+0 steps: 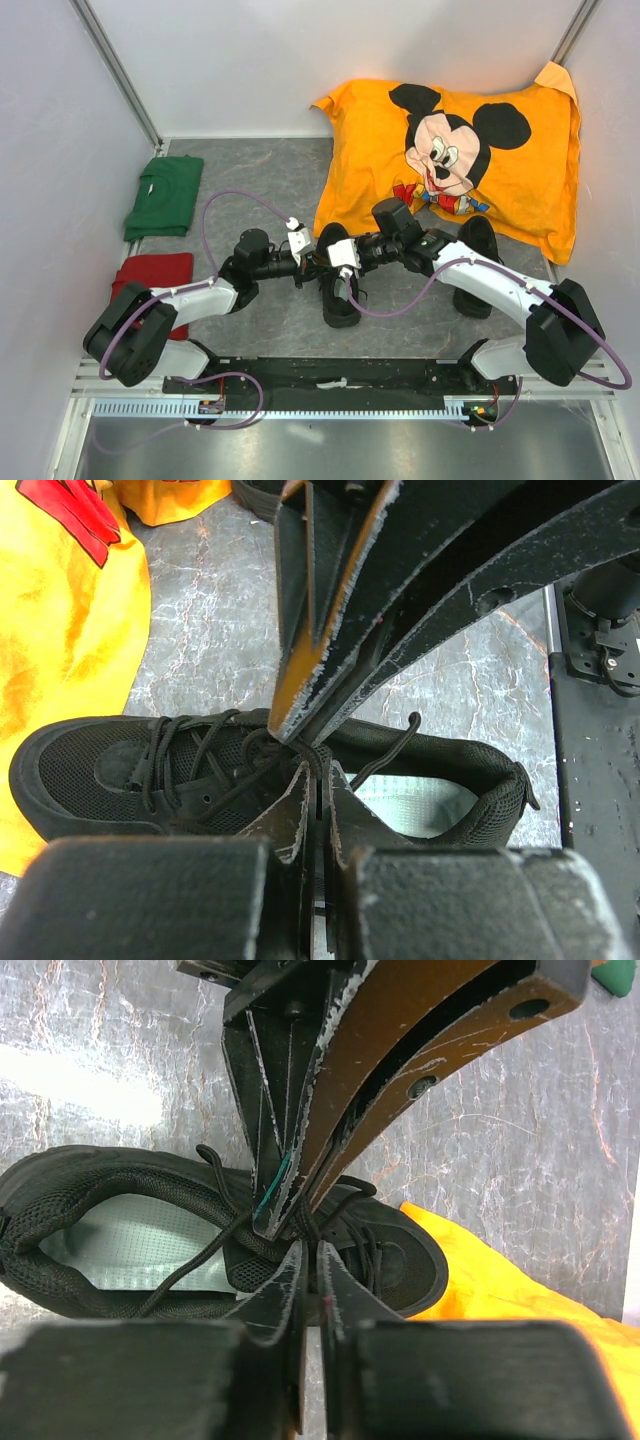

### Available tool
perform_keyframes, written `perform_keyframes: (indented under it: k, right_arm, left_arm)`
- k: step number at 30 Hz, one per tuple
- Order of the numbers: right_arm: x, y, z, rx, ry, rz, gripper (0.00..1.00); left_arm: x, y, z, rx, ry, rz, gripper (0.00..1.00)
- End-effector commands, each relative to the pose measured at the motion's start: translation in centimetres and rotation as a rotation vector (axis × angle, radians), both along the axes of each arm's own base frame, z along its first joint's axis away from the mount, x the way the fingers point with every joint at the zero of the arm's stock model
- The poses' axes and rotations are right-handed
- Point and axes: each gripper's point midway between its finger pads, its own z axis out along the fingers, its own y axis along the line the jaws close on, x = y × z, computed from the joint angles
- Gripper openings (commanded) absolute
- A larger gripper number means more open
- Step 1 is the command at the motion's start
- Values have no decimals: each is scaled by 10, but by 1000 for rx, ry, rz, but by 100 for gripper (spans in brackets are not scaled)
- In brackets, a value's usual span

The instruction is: Tie the shoes

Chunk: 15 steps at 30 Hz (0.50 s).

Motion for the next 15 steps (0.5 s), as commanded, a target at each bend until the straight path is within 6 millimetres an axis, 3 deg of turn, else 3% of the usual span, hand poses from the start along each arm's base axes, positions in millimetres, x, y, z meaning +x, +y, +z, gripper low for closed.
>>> perform_keyframes:
  k: [1, 5, 8, 9, 12, 15]
  right_arm:
    - [4, 8, 16, 39, -54, 25, 3]
    - [2, 7, 16, 38, -54, 30, 0]
    - [0, 6, 16, 37, -51, 30, 0]
    - [-1, 5, 16, 35, -47, 30, 0]
    - [-4, 5, 15, 31, -33, 33, 0]
    - [-5, 4, 16, 32, -26, 37, 0]
  left_arm:
    - [8, -5, 21, -45, -63, -9, 2]
    - [10, -4, 19, -40, -60, 0, 2]
    - [14, -2, 20, -38, -67, 28, 15]
    - [15, -2, 21, -37, -69, 34, 26]
    - [20, 0, 25, -37, -94, 60, 38]
    - [21, 3, 28, -35, -111, 72, 42]
